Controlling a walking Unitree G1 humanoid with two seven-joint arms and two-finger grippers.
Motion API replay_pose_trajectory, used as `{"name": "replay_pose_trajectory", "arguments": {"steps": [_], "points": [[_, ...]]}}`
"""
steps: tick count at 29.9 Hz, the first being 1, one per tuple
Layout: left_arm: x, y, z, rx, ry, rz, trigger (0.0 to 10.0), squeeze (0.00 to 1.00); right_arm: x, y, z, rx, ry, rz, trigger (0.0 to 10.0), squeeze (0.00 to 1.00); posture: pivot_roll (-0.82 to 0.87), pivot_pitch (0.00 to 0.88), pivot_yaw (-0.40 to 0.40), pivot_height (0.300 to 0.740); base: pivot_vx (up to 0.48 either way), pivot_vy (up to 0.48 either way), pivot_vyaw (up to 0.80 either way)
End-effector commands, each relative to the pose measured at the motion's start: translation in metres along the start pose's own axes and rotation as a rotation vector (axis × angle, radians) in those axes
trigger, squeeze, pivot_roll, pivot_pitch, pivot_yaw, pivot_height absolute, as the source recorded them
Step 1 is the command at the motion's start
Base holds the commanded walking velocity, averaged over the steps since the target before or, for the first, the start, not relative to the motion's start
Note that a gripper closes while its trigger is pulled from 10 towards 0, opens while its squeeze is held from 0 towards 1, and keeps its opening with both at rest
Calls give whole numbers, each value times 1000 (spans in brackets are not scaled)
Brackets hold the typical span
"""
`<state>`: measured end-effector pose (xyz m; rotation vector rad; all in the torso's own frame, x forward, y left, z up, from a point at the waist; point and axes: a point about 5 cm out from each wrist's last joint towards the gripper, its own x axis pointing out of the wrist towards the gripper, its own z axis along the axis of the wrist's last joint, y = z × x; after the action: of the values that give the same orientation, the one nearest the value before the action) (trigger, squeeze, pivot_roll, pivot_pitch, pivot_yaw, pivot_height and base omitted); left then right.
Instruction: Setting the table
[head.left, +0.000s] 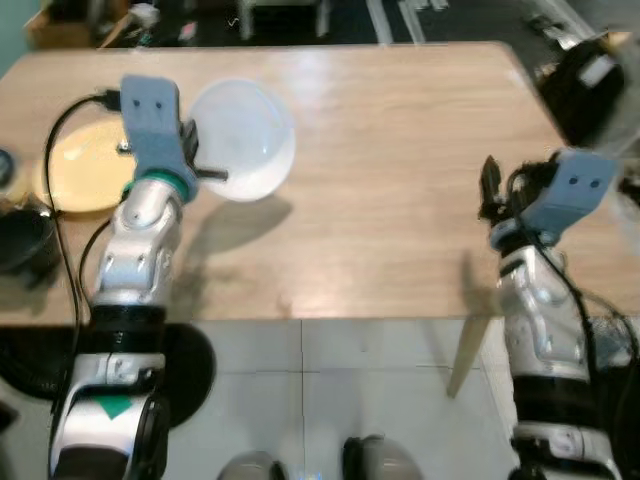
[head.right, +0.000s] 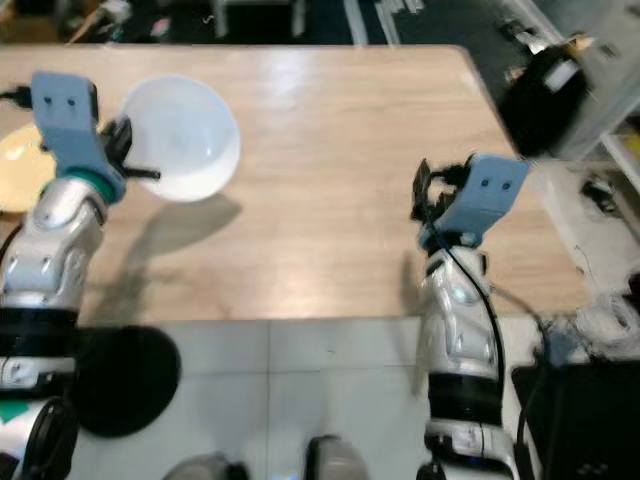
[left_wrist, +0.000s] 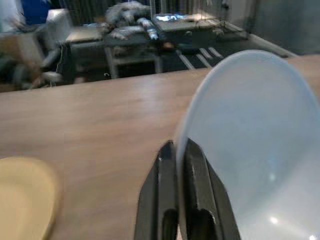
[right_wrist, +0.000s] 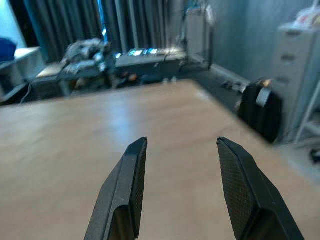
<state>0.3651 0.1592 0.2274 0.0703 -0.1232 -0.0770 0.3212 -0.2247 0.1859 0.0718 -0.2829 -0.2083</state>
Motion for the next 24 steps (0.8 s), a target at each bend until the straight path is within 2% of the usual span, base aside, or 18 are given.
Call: {"name": "replay_pose_trajectory", "arguments": {"steps": [1,2,4,6,7,8,9,10,12,14,16,24], "points": [[-2,12,-3,7,12,39,10000,0,-2,7,-6,6,20,14,10000,0,44,6,64,740,469,0,0],[-2,12,-3,5,13,37,10000,0,-2,8,-5,-8,13,15,10000,0,45,7,64,740,472,0,0],[-3,6,-5,-54,33,-22,10000,0,-2,9,-3,-27,-1,8,10000,0,45,7,65,740,0,0,0],[-3,6,-5,-54,33,-22,10000,0,-2,9,-3,-27,-1,8,10000,0,45,7,65,740,0,0,0],[-4,3,-5,-89,36,-51,10000,0,-2,9,-3,-34,-7,4,10000,0,45,7,65,740,0,0,0],[-4,3,-5,-89,36,-51,10000,0,-2,9,-3,-34,-7,4,10000,0,45,7,65,740,0,0,0],[-5,-2,-5,-159,50,-101,10000,0,-2,9,-2,-37,-11,1,10000,0,45,8,66,740,0,0,0],[-5,-2,-5,-159,50,-101,10000,0,-2,9,-2,-37,-11,1,10000,0,45,8,66,740,0,0,0],[-8,-10,-5,-339,89,-195,10000,0,-2,10,-1,-36,-16,4,10000,0,43,8,65,740,0,0,0],[-8,-10,-5,-339,89,-195,10000,0,-2,10,-1,-36,-16,4,10000,0,43,8,65,740,0,0,0],[-10,-14,-6,-437,119,-252,10000,0,-2,10,-1,-35,-16,7,10000,0,44,8,65,740,0,0,0],[-14,-16,-11,-528,153,-304,10000,0,-2,11,-2,-37,-15,14,10000,0,47,5,64,740,0,0,0]]}}
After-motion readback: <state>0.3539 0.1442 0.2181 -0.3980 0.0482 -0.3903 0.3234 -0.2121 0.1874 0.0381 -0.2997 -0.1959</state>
